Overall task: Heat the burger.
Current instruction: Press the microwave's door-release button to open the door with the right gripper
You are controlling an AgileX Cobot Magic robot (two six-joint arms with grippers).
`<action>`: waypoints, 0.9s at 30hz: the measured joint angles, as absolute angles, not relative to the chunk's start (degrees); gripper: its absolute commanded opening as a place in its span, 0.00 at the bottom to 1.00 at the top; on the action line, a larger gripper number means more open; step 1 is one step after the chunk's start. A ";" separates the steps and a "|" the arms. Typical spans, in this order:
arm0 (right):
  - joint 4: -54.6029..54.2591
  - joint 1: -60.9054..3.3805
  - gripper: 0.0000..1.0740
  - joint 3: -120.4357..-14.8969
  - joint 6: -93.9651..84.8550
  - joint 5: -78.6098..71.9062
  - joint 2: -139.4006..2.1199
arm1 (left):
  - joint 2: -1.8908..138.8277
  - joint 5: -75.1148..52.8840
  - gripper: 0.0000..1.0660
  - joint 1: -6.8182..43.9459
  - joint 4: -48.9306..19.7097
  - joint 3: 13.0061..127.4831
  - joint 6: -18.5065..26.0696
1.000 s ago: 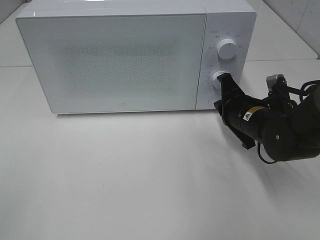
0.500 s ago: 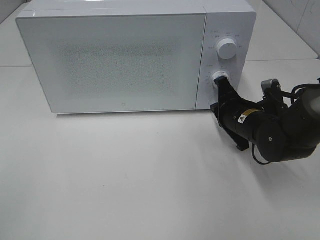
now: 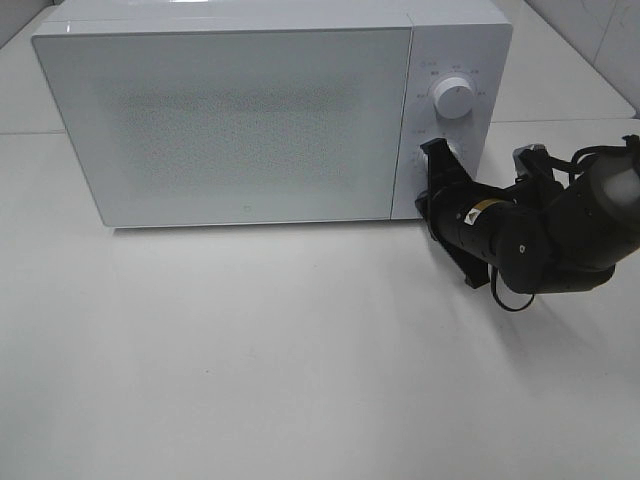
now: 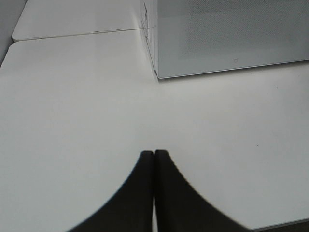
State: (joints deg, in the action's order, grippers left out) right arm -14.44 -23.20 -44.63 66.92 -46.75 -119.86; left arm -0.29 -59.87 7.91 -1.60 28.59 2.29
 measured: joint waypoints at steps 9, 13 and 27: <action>-15.41 -23.26 0.00 -44.63 65.89 -47.21 -119.98 | -0.29 -59.87 0.00 7.91 -1.60 28.59 2.29; -15.53 -23.26 0.00 -44.63 65.89 -47.84 -120.09 | -0.29 -59.87 0.00 7.91 -1.60 28.59 2.29; -14.04 -22.46 0.00 -45.72 66.00 -46.87 -120.49 | -0.29 -59.87 0.00 7.91 -1.60 28.59 2.29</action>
State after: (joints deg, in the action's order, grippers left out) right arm -14.04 -22.46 -45.72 66.00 -46.87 -120.49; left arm -0.29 -59.87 7.91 -1.60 28.59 2.29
